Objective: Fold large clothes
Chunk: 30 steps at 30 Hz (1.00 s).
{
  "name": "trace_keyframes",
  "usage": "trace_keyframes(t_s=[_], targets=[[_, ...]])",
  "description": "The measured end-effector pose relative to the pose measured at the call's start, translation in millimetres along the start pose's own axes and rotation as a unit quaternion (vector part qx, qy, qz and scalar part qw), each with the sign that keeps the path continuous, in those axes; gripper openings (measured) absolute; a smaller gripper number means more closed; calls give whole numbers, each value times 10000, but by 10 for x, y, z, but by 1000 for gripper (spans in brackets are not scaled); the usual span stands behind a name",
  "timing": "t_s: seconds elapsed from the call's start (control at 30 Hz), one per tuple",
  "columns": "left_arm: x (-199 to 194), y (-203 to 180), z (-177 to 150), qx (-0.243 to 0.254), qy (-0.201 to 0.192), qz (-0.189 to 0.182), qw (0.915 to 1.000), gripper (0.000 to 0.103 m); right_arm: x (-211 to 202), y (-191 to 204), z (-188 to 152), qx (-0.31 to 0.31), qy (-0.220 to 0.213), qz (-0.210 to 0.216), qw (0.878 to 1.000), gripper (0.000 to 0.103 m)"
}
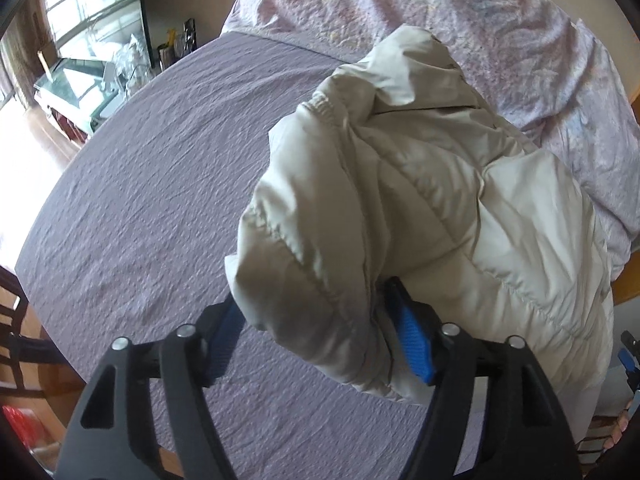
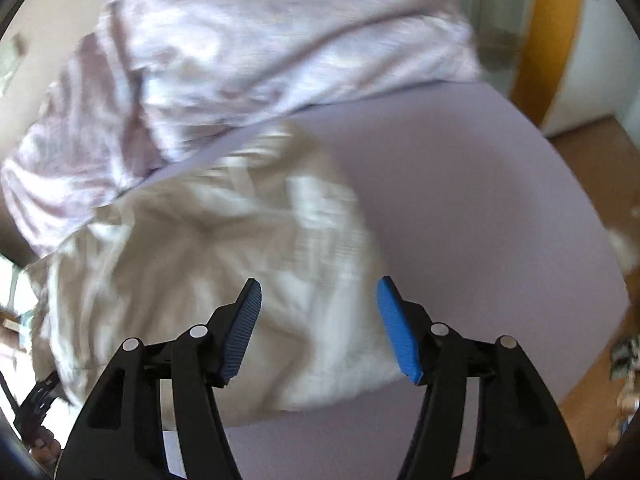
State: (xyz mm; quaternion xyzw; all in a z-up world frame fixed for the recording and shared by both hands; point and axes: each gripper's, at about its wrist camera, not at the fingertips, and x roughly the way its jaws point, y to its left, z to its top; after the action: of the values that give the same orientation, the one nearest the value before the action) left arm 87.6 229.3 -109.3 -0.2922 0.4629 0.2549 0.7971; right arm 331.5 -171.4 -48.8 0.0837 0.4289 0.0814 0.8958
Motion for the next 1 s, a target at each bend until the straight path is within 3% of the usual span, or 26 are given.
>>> trace_keyframes(t_s=[0.13, 0.3, 0.37, 0.5, 0.7, 1.0], targets=[[8, 15, 32, -73, -14, -18, 10000, 78, 86, 608, -38, -624, 199, 626, 9959, 60], [26, 36, 58, -242, -19, -150, 9996, 83, 122, 1251, -226, -1318, 363, 1153, 9839, 41], [41, 50, 62, -332, -16, -216, 9992, 84, 137, 1456, -319, -1527, 429, 1280, 9790, 40], [90, 76, 55, -534, 14, -353, 9979, 85, 379, 1742, -425, -1827, 608, 1084, 9753, 40], [127, 70, 85, -601, -28, -451, 9972, 89, 739, 1862, -542, -1916, 831, 726, 9753, 41], [223, 42, 193, -725, -18, -546, 9959, 92, 920, 1925, -653, -2102, 668, 522, 9740, 41]])
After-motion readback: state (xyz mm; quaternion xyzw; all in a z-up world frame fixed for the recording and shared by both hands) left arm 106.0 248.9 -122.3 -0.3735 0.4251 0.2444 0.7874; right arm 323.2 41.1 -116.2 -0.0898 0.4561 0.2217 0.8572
